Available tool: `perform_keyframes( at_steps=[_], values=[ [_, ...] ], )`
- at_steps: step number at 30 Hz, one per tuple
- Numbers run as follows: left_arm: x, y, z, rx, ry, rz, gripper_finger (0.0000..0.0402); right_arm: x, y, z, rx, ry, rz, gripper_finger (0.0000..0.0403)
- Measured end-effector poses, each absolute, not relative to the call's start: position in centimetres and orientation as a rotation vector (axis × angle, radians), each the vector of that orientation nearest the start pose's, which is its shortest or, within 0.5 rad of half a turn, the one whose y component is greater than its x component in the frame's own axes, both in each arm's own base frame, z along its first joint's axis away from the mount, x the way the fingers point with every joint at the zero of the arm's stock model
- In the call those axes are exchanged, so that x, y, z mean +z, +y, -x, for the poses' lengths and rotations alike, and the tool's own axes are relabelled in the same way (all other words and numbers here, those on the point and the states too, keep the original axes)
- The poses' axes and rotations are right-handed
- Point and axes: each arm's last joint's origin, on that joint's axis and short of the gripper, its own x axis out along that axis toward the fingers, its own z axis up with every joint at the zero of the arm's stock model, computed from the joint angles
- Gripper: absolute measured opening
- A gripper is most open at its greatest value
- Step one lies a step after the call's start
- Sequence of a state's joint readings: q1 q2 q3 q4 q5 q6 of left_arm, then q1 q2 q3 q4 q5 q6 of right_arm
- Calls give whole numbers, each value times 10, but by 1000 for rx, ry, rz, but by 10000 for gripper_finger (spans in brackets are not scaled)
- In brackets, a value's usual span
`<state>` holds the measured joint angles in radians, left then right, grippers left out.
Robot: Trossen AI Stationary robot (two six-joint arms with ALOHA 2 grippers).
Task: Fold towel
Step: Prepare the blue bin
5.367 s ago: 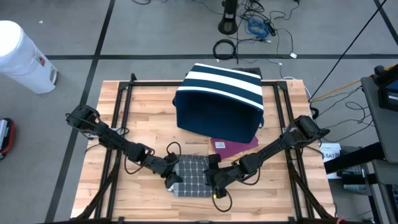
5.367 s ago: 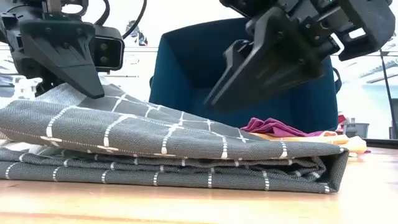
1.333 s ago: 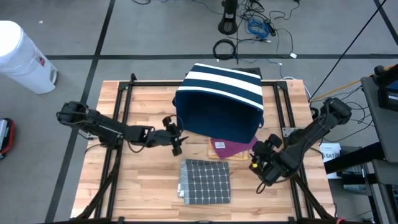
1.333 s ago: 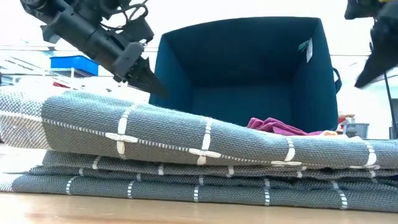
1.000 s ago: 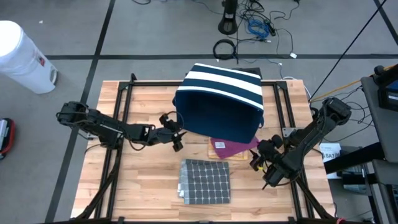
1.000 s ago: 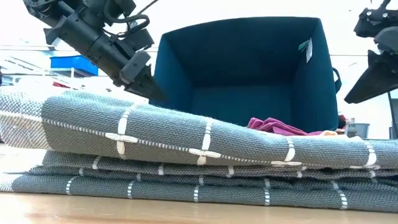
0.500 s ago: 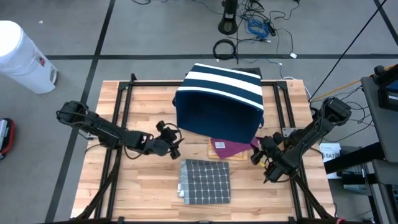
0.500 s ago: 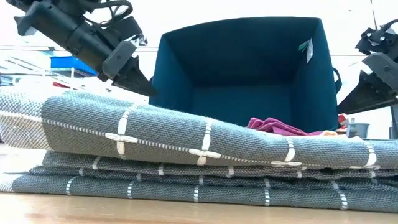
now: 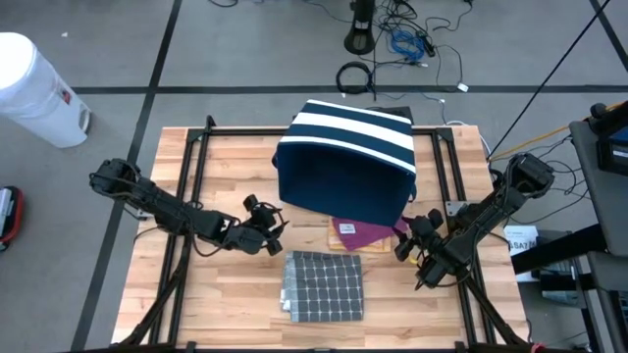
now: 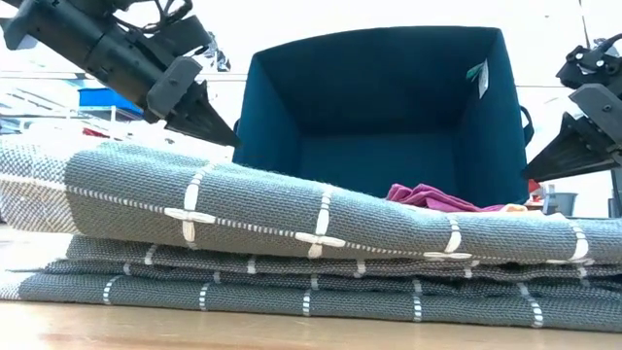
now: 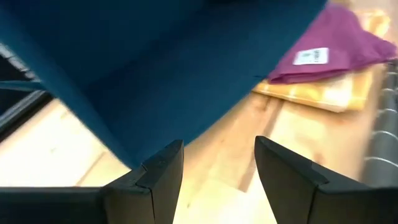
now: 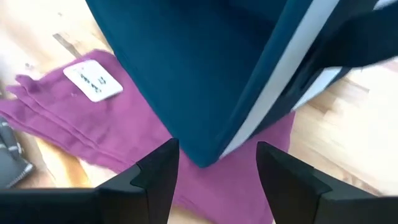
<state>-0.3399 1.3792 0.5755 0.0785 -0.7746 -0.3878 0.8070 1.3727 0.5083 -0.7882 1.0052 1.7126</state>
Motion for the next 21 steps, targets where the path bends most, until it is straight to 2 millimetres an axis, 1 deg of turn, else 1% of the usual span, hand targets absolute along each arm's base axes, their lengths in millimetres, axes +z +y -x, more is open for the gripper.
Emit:
perform_keyframes(
  at_steps=[6, 11, 15, 18, 21],
  values=[
    [168, -58, -240, 624, 511, -8, 204, 133, 103, -133, -803, 474, -251, 201],
    [168, -56, -240, 642, 506, 10, 204, 133, 102, -133, -808, 473, -255, 201],
    [167, -55, -239, 646, 513, 11, 204, 133, 96, -135, -857, 476, -267, 201],
    [163, -55, -235, 663, 554, 1, 204, 133, 91, -137, -892, 496, -271, 201],
    [158, -53, -227, 718, 605, -25, 204, 132, 87, -138, -919, 501, -275, 196]
  ],
)
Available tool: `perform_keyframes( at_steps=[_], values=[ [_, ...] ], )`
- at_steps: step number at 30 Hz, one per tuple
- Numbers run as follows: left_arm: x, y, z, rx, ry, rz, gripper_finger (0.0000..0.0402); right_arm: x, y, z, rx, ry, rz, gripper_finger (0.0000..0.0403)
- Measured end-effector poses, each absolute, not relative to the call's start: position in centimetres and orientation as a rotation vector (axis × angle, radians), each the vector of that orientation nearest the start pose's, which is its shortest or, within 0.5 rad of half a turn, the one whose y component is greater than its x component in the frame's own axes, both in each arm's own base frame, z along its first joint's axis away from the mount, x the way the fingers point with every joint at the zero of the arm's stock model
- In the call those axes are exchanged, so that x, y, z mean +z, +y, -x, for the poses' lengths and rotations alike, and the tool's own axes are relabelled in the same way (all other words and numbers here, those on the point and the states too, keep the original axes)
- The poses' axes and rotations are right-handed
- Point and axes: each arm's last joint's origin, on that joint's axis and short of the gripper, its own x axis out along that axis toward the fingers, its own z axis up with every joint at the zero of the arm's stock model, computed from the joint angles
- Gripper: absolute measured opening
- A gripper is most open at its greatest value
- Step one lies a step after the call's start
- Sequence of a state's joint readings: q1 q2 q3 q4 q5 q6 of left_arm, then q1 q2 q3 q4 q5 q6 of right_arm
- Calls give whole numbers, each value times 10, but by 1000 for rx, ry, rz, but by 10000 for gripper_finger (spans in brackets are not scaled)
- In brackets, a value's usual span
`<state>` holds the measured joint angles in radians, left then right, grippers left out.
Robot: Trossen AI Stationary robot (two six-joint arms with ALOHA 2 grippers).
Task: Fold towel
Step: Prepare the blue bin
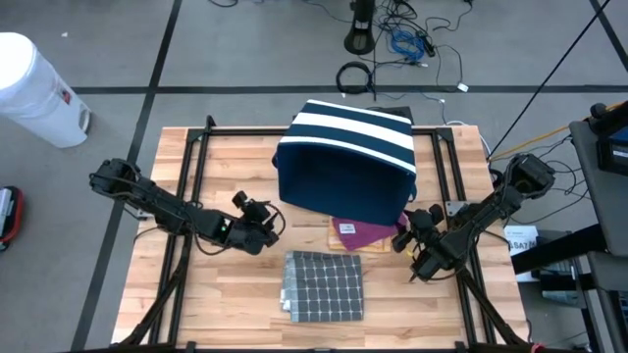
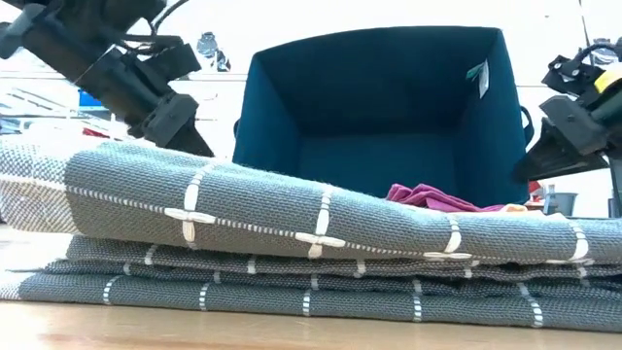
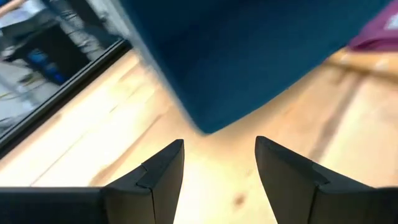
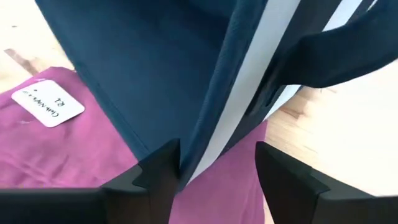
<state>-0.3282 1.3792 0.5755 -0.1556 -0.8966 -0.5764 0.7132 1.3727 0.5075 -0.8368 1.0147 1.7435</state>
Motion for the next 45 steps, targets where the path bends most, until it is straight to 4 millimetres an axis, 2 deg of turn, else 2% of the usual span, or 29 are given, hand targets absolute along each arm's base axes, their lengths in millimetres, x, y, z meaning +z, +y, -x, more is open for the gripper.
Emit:
perform_keyframes(
  at_steps=[4, 8, 10, 15, 22, 29, 35, 45],
  values=[
    [154, -52, -220, 784, 618, -35, 204, 129, 81, -138, -959, 532, -295, 149],
    [155, -54, -219, 811, 586, -50, 204, 127, 81, -139, -948, 562, -290, 44],
    [156, -53, -220, 818, 574, -44, 204, 128, 82, -140, -934, 570, -294, 15],
    [158, -55, -225, 771, 565, -3, 204, 138, 86, -139, -885, 555, -363, 5],
    [163, -56, -233, 725, 505, 65, 204, 179, 93, -138, -748, 465, -434, 2],
    [164, -53, -235, 726, 503, 68, 204, 215, 93, -139, -650, 450, -443, 1],
    [170, -77, -234, 603, 470, -111, 204, 232, 90, -135, -610, 456, -474, 0],
    [196, -107, -214, 721, 367, -442, 204, 239, 85, -132, -597, 427, -536, 0]
  ],
)
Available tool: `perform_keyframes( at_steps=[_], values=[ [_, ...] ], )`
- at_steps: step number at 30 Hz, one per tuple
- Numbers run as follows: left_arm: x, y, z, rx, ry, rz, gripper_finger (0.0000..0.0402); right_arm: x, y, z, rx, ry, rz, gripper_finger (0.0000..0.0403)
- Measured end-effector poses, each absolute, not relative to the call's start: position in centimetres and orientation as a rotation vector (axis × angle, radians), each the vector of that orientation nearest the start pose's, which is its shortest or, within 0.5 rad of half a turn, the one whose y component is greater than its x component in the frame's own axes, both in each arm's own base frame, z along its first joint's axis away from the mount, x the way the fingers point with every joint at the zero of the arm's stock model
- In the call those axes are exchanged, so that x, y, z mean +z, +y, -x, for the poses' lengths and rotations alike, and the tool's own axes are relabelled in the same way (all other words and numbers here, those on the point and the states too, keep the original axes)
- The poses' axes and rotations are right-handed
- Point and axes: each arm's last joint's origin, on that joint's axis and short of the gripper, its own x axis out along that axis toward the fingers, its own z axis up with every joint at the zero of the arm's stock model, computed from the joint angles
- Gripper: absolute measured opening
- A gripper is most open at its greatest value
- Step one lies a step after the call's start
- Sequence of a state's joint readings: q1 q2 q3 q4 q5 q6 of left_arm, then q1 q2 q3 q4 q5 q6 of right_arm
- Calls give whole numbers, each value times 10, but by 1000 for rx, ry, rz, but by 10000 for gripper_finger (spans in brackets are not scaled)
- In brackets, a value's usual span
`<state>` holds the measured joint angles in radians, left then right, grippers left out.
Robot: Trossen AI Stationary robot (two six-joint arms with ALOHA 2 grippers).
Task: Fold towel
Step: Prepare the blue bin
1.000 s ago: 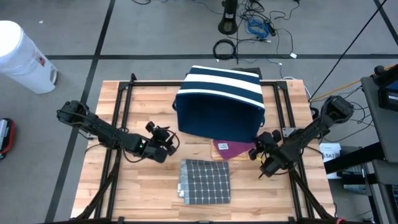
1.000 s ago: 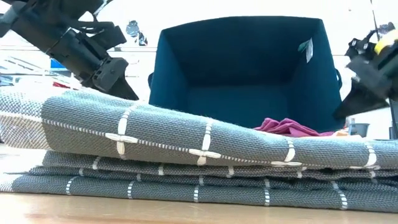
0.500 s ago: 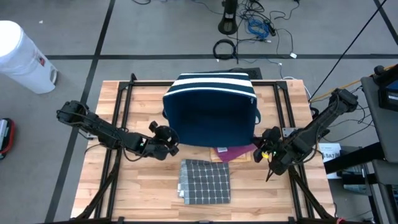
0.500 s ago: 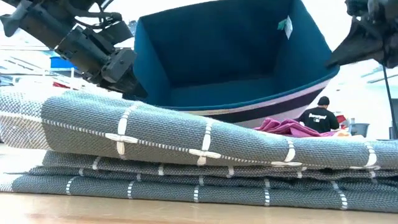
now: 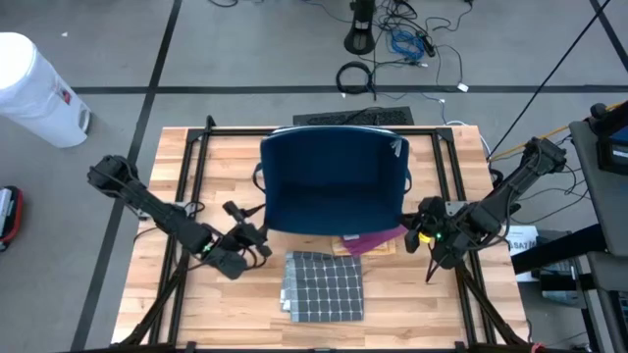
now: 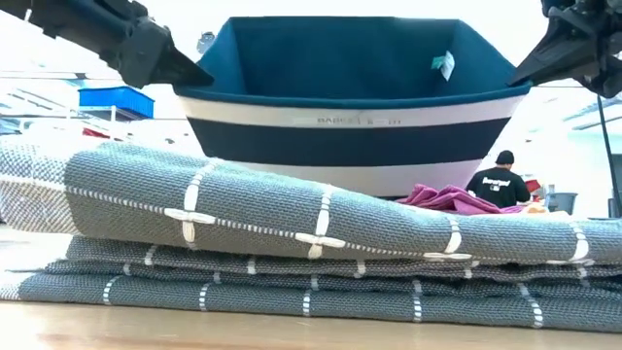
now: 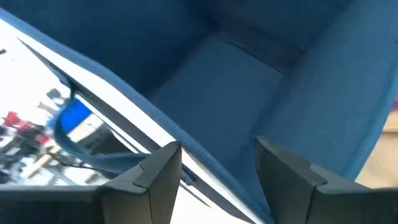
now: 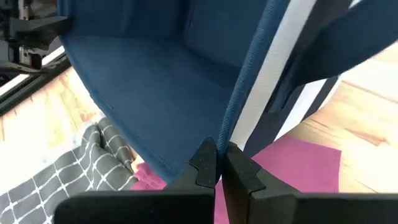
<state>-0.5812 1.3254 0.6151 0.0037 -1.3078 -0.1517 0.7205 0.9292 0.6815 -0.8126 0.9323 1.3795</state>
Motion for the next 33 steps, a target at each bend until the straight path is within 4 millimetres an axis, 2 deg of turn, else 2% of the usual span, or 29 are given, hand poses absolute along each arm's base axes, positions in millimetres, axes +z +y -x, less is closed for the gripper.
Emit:
perform_keyframes(
  at_steps=[4, 8, 12, 21, 27, 33],
  values=[
    [201, -106, -210, 726, 361, -448, 204, 241, 84, -131, -592, 422, -544, 1],
    [207, -114, -202, 702, 337, -467, 204, 242, 83, -129, -582, 430, -556, 1],
    [220, -119, -194, 708, 280, -449, 204, 246, 80, -126, -565, 418, -588, 1],
    [245, -122, -187, 587, 220, -366, 204, 263, 79, -122, -432, 384, -729, 1],
    [265, -117, -184, 591, 165, -360, 204, 275, 74, -116, -372, 348, -802, 3],
    [280, -104, -181, 621, 143, -368, 204, 300, 72, -114, -321, 303, -764, 37]
  ],
)
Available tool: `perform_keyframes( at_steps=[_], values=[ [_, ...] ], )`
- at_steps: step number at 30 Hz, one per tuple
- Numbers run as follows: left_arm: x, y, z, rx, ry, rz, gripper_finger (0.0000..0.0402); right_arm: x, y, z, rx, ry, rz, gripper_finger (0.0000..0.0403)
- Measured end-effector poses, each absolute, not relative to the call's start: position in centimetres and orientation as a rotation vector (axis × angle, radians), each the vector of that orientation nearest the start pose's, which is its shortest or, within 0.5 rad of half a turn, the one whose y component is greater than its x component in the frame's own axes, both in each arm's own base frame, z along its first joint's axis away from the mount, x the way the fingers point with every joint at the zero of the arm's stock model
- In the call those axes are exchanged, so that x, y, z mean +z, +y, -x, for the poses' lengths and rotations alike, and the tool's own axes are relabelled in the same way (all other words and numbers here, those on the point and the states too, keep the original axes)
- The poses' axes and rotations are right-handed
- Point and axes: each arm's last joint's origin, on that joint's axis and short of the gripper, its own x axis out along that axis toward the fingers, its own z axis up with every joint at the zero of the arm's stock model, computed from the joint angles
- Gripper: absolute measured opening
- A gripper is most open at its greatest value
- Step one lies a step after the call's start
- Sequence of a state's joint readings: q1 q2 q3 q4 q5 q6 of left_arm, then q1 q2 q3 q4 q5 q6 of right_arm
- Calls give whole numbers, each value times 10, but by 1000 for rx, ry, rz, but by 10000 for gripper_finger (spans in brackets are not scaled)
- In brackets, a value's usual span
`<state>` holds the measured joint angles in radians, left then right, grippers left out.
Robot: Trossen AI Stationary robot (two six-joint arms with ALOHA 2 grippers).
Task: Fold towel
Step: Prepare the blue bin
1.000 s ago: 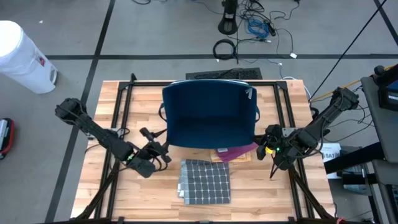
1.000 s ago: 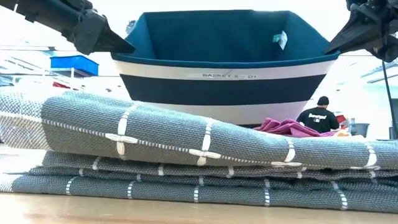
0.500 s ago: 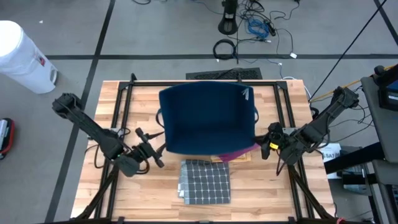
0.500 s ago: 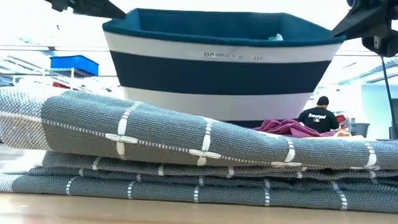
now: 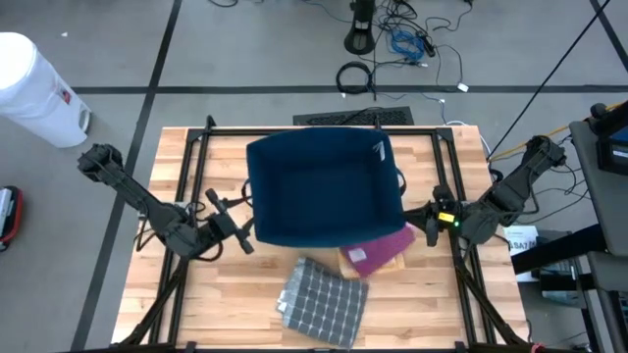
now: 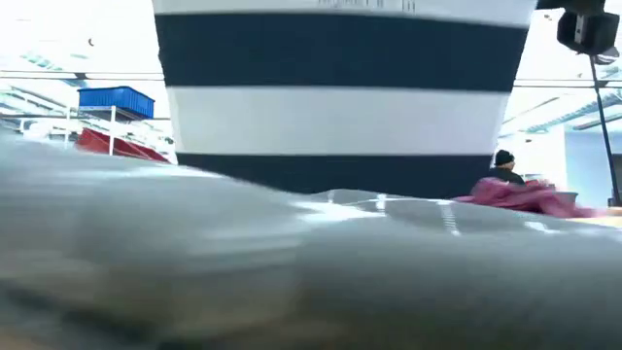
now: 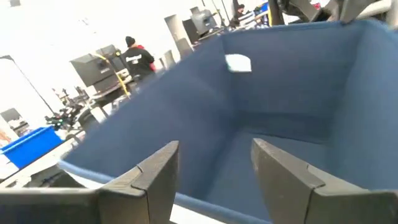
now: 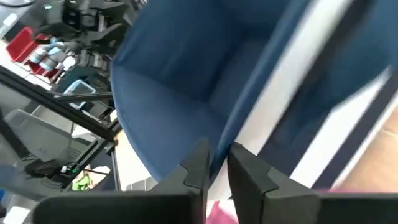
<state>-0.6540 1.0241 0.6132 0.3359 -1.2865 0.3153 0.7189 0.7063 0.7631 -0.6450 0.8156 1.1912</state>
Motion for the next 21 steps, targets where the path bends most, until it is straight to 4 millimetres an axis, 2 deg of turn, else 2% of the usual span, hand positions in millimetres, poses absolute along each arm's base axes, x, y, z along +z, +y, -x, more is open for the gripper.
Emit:
perform_keyframes(
  at_steps=[7, 17, 21],
  values=[
    [289, -90, -180, 657, 137, -370, 204, 321, 65, -113, -327, 283, -691, 76],
    [297, -86, -178, 670, 118, -382, 204, 322, 59, -111, -315, 319, -477, 113],
    [307, -91, -173, 588, 47, -357, 204, 325, 61, -108, -210, 341, -446, 139]
  ],
)
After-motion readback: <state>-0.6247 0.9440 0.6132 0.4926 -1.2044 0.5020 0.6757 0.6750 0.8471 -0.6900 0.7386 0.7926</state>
